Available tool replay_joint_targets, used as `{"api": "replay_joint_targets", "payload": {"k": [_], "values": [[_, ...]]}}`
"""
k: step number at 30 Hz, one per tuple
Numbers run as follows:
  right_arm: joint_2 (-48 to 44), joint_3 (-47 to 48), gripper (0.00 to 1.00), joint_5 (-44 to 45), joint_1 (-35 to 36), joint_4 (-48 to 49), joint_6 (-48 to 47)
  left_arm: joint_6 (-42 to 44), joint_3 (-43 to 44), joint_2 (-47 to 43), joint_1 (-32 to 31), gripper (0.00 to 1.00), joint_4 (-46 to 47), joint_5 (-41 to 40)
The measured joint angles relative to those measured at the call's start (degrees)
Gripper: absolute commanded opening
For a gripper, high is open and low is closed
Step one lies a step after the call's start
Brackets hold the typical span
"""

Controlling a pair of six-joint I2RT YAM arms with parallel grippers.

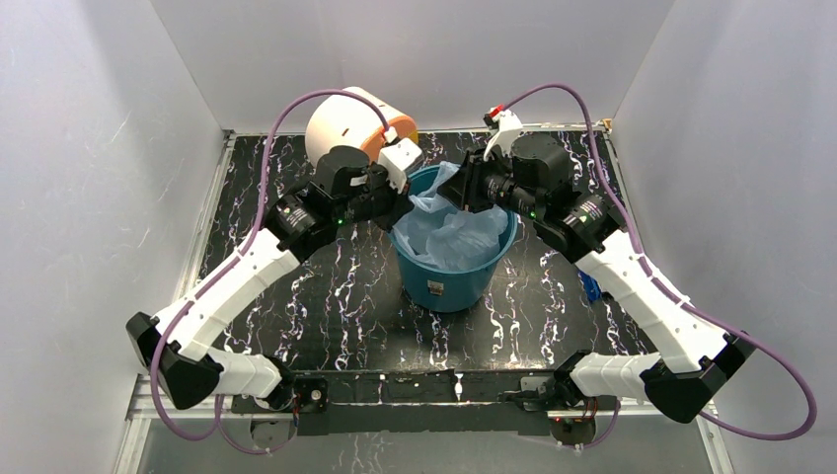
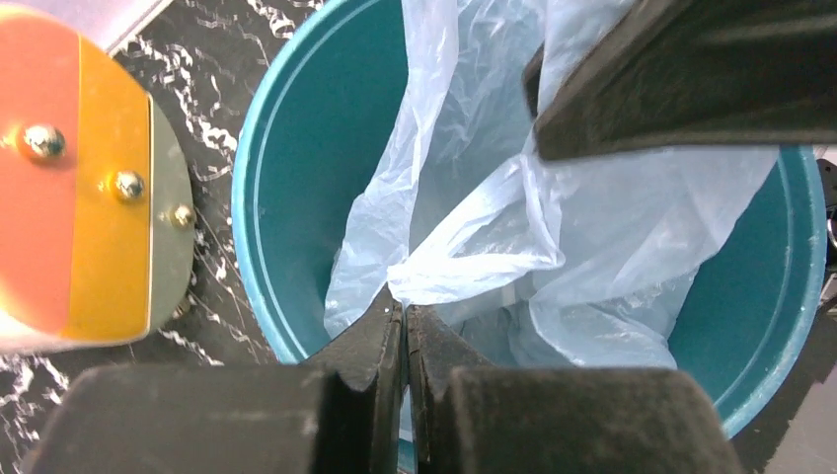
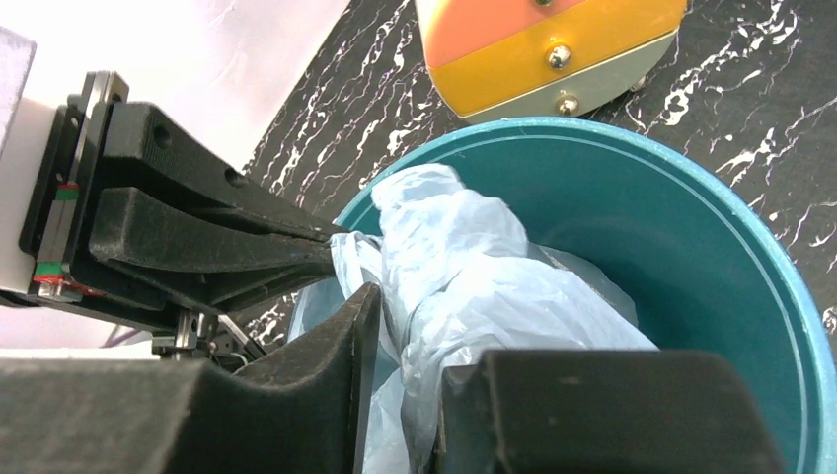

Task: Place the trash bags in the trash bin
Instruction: Place the trash bag in the trash bin.

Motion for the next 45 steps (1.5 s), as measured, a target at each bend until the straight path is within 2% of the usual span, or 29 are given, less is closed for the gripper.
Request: {"api": "replay_joint_targets", "payload": {"k": [3,8,10,13,14,15,16,22,26,34,39,45], "values": [[0.09,0.02,0.33,0.72,-0.9,-0.26,1.7,-2.49,-2.62,-1.57,0.07,0.0,1.09,-0.09],[2.97,1.22,0.29,-3.5,-6.88,-1.22,5.51,-6.01,-7.96,-4.42,0.02,0.0,3.8,7.67],[3.56,-0.02,0.22,-6.03,-8.61,0.15,7.37,-7.28,-8.85,-4.81,0.02,0.0,4.26,10.08],[3.37,-2.4,0.06,-9.92,-9.62,2.97,9.94,-8.55,-9.81,-5.62,0.02,0.01,4.87,11.43],[3.37,-2.73,0.03,-11.02,-9.81,3.56,10.25,-8.83,-10.23,-6.19,0.02,0.15,4.87,11.52],[3.37,-2.93,0.01,-12.72,-10.05,4.35,10.99,-9.01,-10.51,-6.86,0.02,0.36,4.79,11.56],[3.37,-2.93,0.01,-14.36,-10.27,5.11,11.52,-9.07,-10.71,-7.45,0.02,0.46,4.85,11.58],[3.56,-2.93,0.01,-22.49,-10.78,10.23,13.25,-9.81,-9.51,-9.27,0.02,0.59,3.96,8.48],[4.79,-2.93,0.02,-25.68,-10.78,10.71,13.25,-9.75,-7.08,-9.05,0.04,0.64,3.82,9.16],[6.6,-2.93,0.04,-31.01,-10.78,11.85,14.12,-10.47,-2.1,-5.62,0.02,0.64,5.18,14.86],[6.23,-3.26,0.06,-31.34,-10.78,13.88,15.21,-10.49,-1.2,-2.14,0.02,0.57,3.17,13.62],[5.53,-3.76,0.08,-31.19,-10.78,14.49,15.58,-12.85,-2.62,0.31,0.02,0.33,4.9,13.49]]}}
